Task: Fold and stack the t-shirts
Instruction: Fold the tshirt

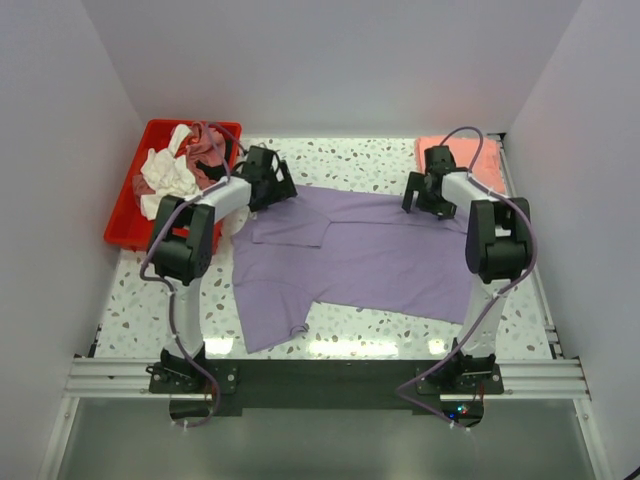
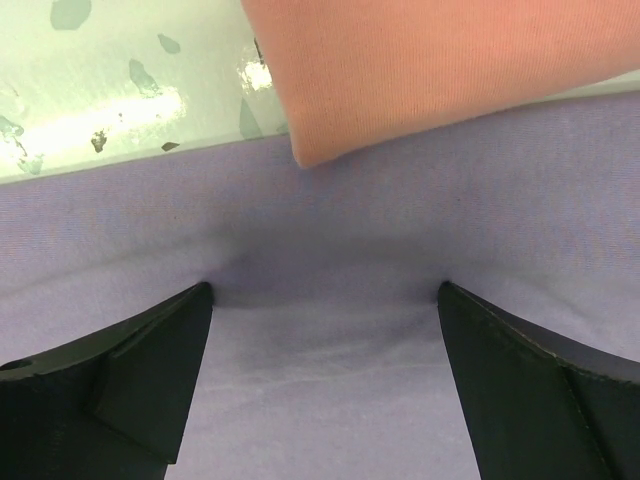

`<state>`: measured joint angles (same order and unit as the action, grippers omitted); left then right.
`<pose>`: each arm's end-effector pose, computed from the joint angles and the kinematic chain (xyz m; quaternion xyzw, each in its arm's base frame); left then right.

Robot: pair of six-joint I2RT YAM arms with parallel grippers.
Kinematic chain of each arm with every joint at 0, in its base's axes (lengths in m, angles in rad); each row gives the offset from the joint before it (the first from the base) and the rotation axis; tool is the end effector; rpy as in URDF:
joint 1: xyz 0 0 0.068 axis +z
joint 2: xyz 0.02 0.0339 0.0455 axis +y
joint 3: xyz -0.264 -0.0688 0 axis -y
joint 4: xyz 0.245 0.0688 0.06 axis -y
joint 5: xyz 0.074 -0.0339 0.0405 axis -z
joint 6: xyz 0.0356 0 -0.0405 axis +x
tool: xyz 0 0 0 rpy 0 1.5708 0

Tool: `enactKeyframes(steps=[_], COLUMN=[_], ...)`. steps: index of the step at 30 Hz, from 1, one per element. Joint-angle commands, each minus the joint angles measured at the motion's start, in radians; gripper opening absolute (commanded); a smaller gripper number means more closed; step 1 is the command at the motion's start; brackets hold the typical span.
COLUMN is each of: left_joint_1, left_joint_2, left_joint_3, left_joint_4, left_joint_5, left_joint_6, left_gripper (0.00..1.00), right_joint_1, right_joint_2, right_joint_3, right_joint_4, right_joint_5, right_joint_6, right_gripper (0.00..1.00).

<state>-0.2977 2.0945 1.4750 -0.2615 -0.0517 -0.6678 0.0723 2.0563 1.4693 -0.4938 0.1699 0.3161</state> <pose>0.4365 -0.1320 0.1642 -0.1817 0.9231 -0.1354 0.3107 0.4311 0.0252 0.1650 0.1380 0.9570 -0.0341 0.2530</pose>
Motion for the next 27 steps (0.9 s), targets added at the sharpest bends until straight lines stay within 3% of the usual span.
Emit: enactKeyframes(steps=[1,7,14,20,23,27], left_joint_1=[0.023,0.016,-0.066,-0.289,-0.369,-0.558], left_joint_2=[0.041,-0.072,-0.431,-0.726,-0.858,-0.956], left_joint_3=[0.051,0.102,-0.229,-0.578,-0.666,-0.760], left_joint_4=[-0.077,-0.136,-0.159,-0.345,-0.454,-0.550], left_joint_5=[-0.026,-0.033,-0.095,-0.230,-0.247,-0.220], left_joint_6=[0.033,0.054,-0.001,-0.139,-0.241,-0.366], left_gripper=[1.00,1.00,1.00,1.00,1.00,1.00], right_joint_1=[-0.014,-0.014,-0.014,-0.014,-0.014,-0.014], right_joint_2=[-0.002,-0.148,-0.436,-0.554,-0.565,-0.562], right_joint_3=[0.022,0.004,-0.219,-0.333,-0.337,-0.337], right_joint_4=[-0.020,-0.051,0.004,0.020,0.021,0.024], right_joint_5=[0.030,-0.032,-0.168,-0.240,-0.256,-0.283], right_joint_6=[-0.025,-0.035,0.026,0.055,0.060,0.055], right_gripper=[0.99,0.99,0.99,0.99,0.99,0.99])
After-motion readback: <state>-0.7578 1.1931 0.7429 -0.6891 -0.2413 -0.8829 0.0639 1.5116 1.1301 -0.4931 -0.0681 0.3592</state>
